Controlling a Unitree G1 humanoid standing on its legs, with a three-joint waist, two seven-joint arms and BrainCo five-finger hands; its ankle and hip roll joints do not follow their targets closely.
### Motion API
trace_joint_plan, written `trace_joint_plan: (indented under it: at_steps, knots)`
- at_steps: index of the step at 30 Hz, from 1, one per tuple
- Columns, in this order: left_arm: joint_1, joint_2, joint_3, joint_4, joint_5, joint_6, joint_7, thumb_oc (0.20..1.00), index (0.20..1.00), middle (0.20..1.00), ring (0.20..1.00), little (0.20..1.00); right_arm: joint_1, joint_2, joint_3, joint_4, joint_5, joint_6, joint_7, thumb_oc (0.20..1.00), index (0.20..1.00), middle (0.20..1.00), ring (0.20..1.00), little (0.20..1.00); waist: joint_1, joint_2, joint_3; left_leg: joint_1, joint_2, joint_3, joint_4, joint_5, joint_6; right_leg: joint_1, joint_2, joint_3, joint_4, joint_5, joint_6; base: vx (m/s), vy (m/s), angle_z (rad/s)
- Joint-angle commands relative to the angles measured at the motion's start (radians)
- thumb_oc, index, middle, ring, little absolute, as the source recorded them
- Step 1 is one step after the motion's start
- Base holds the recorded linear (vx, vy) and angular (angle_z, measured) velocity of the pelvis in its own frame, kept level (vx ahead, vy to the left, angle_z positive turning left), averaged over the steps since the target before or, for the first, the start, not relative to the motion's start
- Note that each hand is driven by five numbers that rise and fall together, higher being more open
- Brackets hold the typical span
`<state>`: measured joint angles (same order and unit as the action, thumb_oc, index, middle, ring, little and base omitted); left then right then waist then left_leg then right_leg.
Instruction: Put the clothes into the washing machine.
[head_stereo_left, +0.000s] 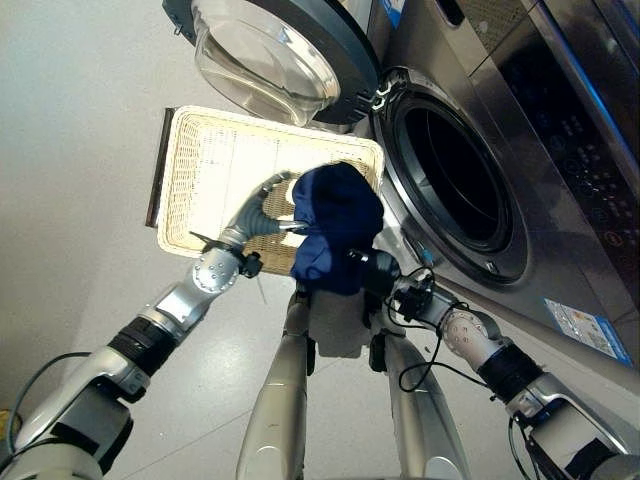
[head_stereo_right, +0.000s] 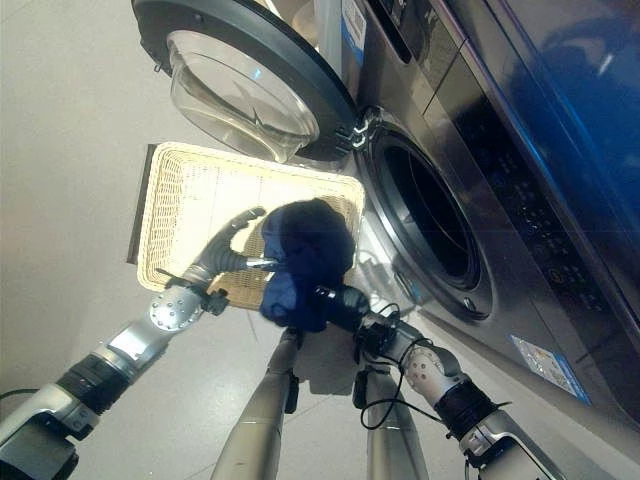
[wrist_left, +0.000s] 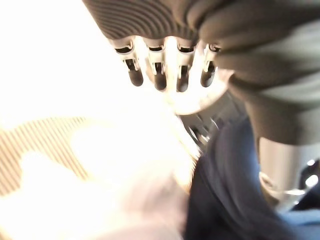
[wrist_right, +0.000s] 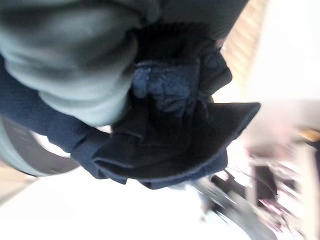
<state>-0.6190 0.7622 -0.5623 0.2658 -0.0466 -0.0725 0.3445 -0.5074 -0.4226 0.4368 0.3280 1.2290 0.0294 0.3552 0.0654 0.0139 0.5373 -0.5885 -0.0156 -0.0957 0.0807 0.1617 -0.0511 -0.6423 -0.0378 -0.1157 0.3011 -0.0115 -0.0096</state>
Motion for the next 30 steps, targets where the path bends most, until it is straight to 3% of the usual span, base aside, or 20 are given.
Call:
trace_joint_plan:
  at_steps: [1, 4, 9, 10, 12, 14, 15, 19, 20, 22, 23, 24, 25, 26, 27, 28, 30]
  knots:
    - [-0.01, -0.043, 0.041, 0.007, 0.055, 0.015, 0.069, 1.0, 1.0, 1.0, 1.0, 1.0, 0.007, 0.007, -0.042, -0.063, 0.068, -0.136, -0.056, 0.2, 0.2, 0.2, 0.2, 0.2, -0.024, 0.043, -0.017, -0.013, -0.087, 0.057, 0.012, 0.004, 0.071, 0.033, 0.015, -0.031, -0.071, 0.085, 0.065, 0.03, 0.017, -0.05]
    - [-0.01, -0.049, 0.044, 0.024, 0.043, 0.019, 0.086, 1.0, 1.0, 1.0, 1.0, 1.0, -0.001, 0.013, -0.058, -0.043, 0.076, -0.165, -0.087, 0.2, 0.2, 0.2, 0.2, 0.2, -0.024, 0.048, -0.017, -0.018, -0.086, 0.058, 0.014, 0.004, 0.069, 0.029, 0.014, -0.03, -0.069, 0.083, 0.064, 0.03, 0.011, -0.07]
    - [-0.008, -0.119, 0.117, 0.156, -0.147, -0.03, 0.179, 1.0, 1.0, 1.0, 1.0, 1.0, -0.113, 0.074, -0.219, 0.149, 0.33, -0.269, -0.141, 0.2, 0.2, 0.2, 0.2, 0.2, -0.01, 0.085, -0.017, -0.038, -0.092, 0.062, 0.04, -0.007, 0.059, 0.012, 0.0, -0.031, -0.038, 0.057, 0.053, 0.07, -0.005, -0.04]
    - [-0.006, -0.122, 0.124, 0.163, -0.151, -0.036, 0.177, 1.0, 1.0, 1.0, 1.0, 1.0, -0.125, 0.077, -0.235, 0.163, 0.354, -0.276, -0.143, 0.2, 0.2, 0.2, 0.2, 0.2, -0.008, 0.088, -0.017, -0.039, -0.092, 0.063, 0.042, -0.008, 0.058, 0.011, -0.001, -0.032, -0.035, 0.054, 0.053, 0.07, -0.03, 0.0]
    - [-0.001, -0.138, 0.139, 0.191, -0.173, -0.047, 0.19, 1.0, 1.0, 1.0, 1.0, 1.0, -0.193, 0.081, -0.315, 0.221, 0.486, -0.368, -0.167, 0.2, 0.2, 0.2, 0.2, 0.2, 0.001, 0.105, -0.017, -0.044, -0.094, 0.066, 0.048, -0.011, 0.055, 0.005, -0.007, -0.038, -0.02, 0.044, 0.051, 0.06, -0.03, 0.04]
    - [-0.002, -0.138, 0.142, 0.197, -0.184, -0.045, 0.186, 1.0, 1.0, 1.0, 1.0, 1.0, -0.218, 0.075, -0.34, 0.242, 0.523, -0.4, -0.175, 0.2, 0.2, 0.2, 0.2, 0.2, 0.004, 0.111, -0.017, -0.047, -0.095, 0.066, 0.051, -0.013, 0.054, 0.003, -0.008, -0.04, -0.016, 0.04, 0.05, 0.04, -0.025, 0.04]
    - [0.0, -0.141, 0.143, 0.214, -0.213, -0.047, 0.174, 1.0, 1.0, 1.0, 1.0, 1.0, -0.286, 0.057, -0.403, 0.289, 0.594, -0.482, -0.212, 0.2, 0.2, 0.2, 0.2, 0.2, 0.01, 0.127, -0.017, -0.052, -0.097, 0.067, 0.055, -0.016, 0.053, -0.004, -0.009, -0.043, -0.005, 0.033, 0.048, 0.06, -0.031, 0.02]
    - [0.021, -0.134, 0.128, 0.237, -0.247, -0.07, 0.158, 1.0, 1.0, 1.0, 1.0, 1.0, -0.42, -0.026, -0.492, 0.389, 0.669, -0.667, -0.309, 0.2, 0.2, 0.2, 0.2, 0.2, 0.021, 0.153, -0.017, -0.066, -0.098, 0.067, 0.059, -0.013, 0.054, -0.02, -0.007, -0.045, 0.005, 0.034, 0.042, 0.05, -0.018, 0.03]
    - [0.045, -0.125, 0.114, 0.237, -0.26, -0.081, 0.154, 1.0, 1.0, 1.0, 1.0, 1.0, -0.459, -0.07, -0.508, 0.432, 0.694, -0.762, -0.342, 0.2, 0.2, 0.2, 0.2, 0.2, 0.024, 0.161, -0.017, -0.06, -0.101, 0.066, 0.063, -0.023, 0.055, -0.018, -0.007, -0.041, 0.013, 0.023, 0.041, 0.06, 0.012, 0.04]
    - [0.079, -0.112, 0.1, 0.227, -0.278, -0.098, 0.154, 1.0, 1.0, 1.0, 1.0, 1.0, -0.503, -0.133, -0.535, 0.497, 0.72, -0.866, -0.372, 0.2, 0.2, 0.2, 0.2, 0.2, 0.029, 0.171, -0.017, -0.075, -0.1, 0.064, 0.066, -0.018, 0.056, -0.033, -0.004, -0.041, 0.016, 0.032, 0.038, 0.08, 0.009, 0.01]
    - [0.101, -0.103, 0.09, 0.22, -0.289, -0.105, 0.15, 1.0, 1.0, 1.0, 1.0, 1.0, -0.531, -0.178, -0.537, 0.547, 0.699, -0.963, -0.445, 0.2, 0.2, 0.2, 0.2, 0.2, 0.032, 0.175, -0.017, -0.069, -0.102, 0.064, 0.07, -0.03, 0.057, -0.031, -0.003, -0.039, 0.021, 0.022, 0.038, 0.05, 0.002, -0.03]
    - [0.101, -0.103, 0.09, 0.22, -0.289, -0.105, 0.15, 1.0, 1.0, 1.0, 1.0, 1.0, -0.531, -0.178, -0.537, 0.547, 0.699, -0.963, -0.445, 0.2, 0.2, 0.2, 0.2, 0.2, 0.032, 0.175, -0.017, -0.069, -0.102, 0.064, 0.07, -0.03, 0.057, -0.031, -0.003, -0.039, 0.021, 0.022, 0.038, 0.07, -0.006, 0.03]
    - [0.126, -0.087, 0.076, 0.201, -0.305, -0.118, 0.153, 1.0, 1.0, 1.0, 1.0, 1.0, -0.573, -0.251, -0.543, 0.626, 0.665, -1.081, -0.576, 0.2, 0.2, 0.2, 0.2, 0.2, 0.037, 0.182, -0.017, -0.087, -0.1, 0.062, 0.073, -0.023, 0.06, -0.051, 0.001, -0.04, 0.026, 0.031, 0.035, 0.05, -0.02, 0.08]
    - [0.138, -0.076, 0.071, 0.193, -0.311, -0.122, 0.148, 1.0, 1.0, 1.0, 1.0, 1.0, -0.585, -0.291, -0.541, 0.664, 0.648, -1.121, -0.64, 0.2, 0.2, 0.2, 0.2, 0.2, 0.039, 0.183, -0.017, -0.092, -0.1, 0.06, 0.077, -0.025, 0.062, -0.057, 0.003, -0.038, 0.032, 0.029, 0.034, 0.08, -0.029, 0.08]
    - [0.145, -0.07, 0.066, 0.189, -0.317, -0.123, 0.144, 1.0, 1.0, 1.0, 1.0, 1.0, -0.587, -0.308, -0.539, 0.682, 0.638, -1.124, -0.663, 0.313, 0.313, 0.313, 0.313, 0.313, 0.039, 0.184, -0.017, -0.088, -0.101, 0.058, 0.081, -0.034, 0.062, -0.055, 0.004, -0.036, 0.04, 0.021, 0.035, 0.11, -0.052, 0.06]
    - [0.156, -0.048, 0.051, 0.176, -0.327, -0.123, 0.135, 1.0, 1.0, 1.0, 1.0, 1.0, -0.595, -0.354, -0.531, 0.727, 0.612, -1.137, -0.745, 1.0, 1.0, 1.0, 1.0, 1.0, 0.041, 0.184, -0.017, -0.097, -0.1, 0.055, 0.089, -0.035, 0.067, -0.066, 0.008, -0.034, 0.054, 0.02, 0.034, 0.07, -0.041, 0.07]
    - [0.154, -0.04, 0.047, 0.167, -0.327, -0.119, 0.131, 1.0, 1.0, 1.0, 1.0, 1.0, -0.6, -0.374, -0.527, 0.744, 0.615, -1.112, -0.761, 1.0, 1.0, 1.0, 1.0, 1.0, 0.042, 0.183, -0.017, -0.109, -0.098, 0.055, 0.091, -0.027, 0.071, -0.078, 0.011, -0.035, 0.059, 0.027, 0.032, 0.04, -0.035, 0.06]
